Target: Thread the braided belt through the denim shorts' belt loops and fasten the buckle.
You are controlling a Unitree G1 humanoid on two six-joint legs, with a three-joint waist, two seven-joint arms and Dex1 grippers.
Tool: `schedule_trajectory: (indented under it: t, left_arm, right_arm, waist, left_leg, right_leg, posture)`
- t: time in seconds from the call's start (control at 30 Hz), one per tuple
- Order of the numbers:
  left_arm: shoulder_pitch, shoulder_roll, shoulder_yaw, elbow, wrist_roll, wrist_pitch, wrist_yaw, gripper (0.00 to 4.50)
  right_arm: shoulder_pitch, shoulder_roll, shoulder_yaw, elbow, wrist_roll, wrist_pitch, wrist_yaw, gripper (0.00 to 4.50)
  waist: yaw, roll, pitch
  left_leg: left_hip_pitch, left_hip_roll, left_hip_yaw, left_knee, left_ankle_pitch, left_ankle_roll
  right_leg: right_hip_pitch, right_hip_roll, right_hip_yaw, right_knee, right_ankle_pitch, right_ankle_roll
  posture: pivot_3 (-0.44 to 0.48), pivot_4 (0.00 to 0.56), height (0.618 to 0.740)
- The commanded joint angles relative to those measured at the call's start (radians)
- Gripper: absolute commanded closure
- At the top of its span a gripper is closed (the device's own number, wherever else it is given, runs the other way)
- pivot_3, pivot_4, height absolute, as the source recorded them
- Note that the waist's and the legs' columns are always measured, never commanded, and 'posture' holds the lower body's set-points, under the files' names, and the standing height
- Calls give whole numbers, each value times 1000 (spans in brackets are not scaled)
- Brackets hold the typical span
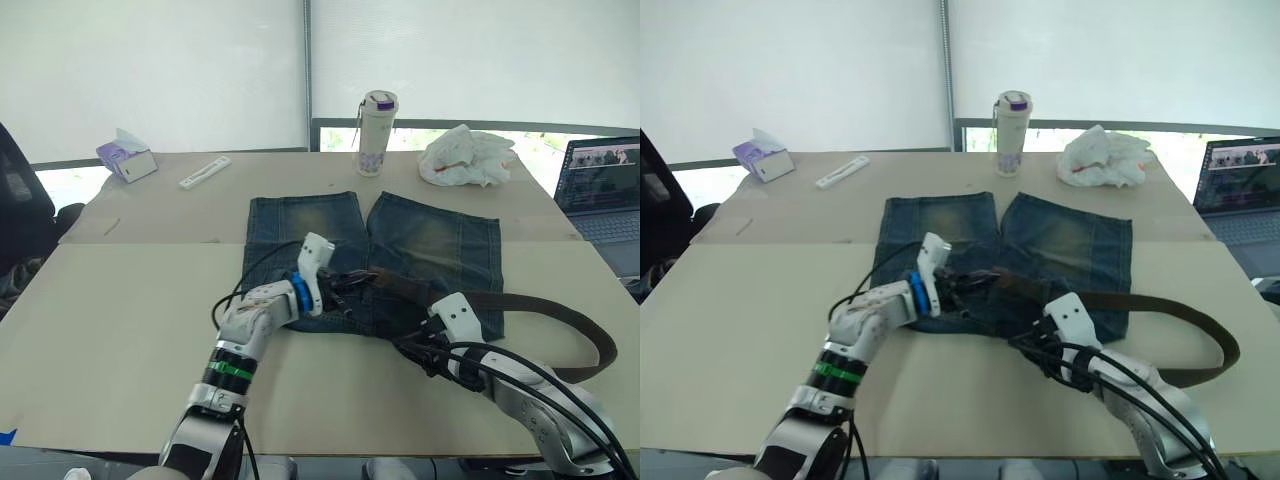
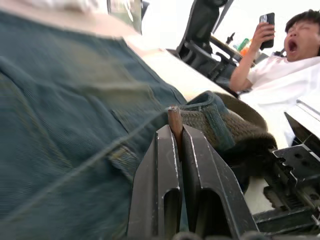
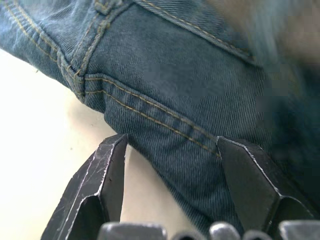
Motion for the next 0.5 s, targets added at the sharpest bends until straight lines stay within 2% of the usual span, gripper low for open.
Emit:
schedule_trajectory:
  t: [0.03,0.13,0.33,0.5]
  left_arm:
    - [18,47,114,-57,-46,-32,19,4500]
    - [30,87,164,-33,-42,-48,41,4500]
    - [82,141,151,-13,2,-84,32,4500]
    - [110,144,229,-44,-68,-83,45,4500]
  right_arm:
    - [40,28,-28,33,15,87,-25,1384]
    - [41,56,-53,29,24,106,-33,1384]
    - [43,85,-84,19,49,136,-38,1384]
    - [48,125,-135,2,82,167,-53,1384]
  waist:
    - [-4,-2,-1]
    - [-10,-2,-1]
    - [-8,-3,-1]
    - [-10,-4,-1]
  left_leg:
    - [1,0,0,0,0,0]
    - [1,2,0,0,0,0]
    - [2,2,0,0,0,0]
    - [2,4,0,-1,0,0]
  right_leg:
    - [0,0,0,0,0,0]
    - [1,1,0,0,0,0]
    - [2,0,0,-1,0,0]
    - [2,1,0,0,0,0]
  posture:
    - [0,150,740]
    - [0,150,740]
    - [0,150,740]
    - [0,150,740]
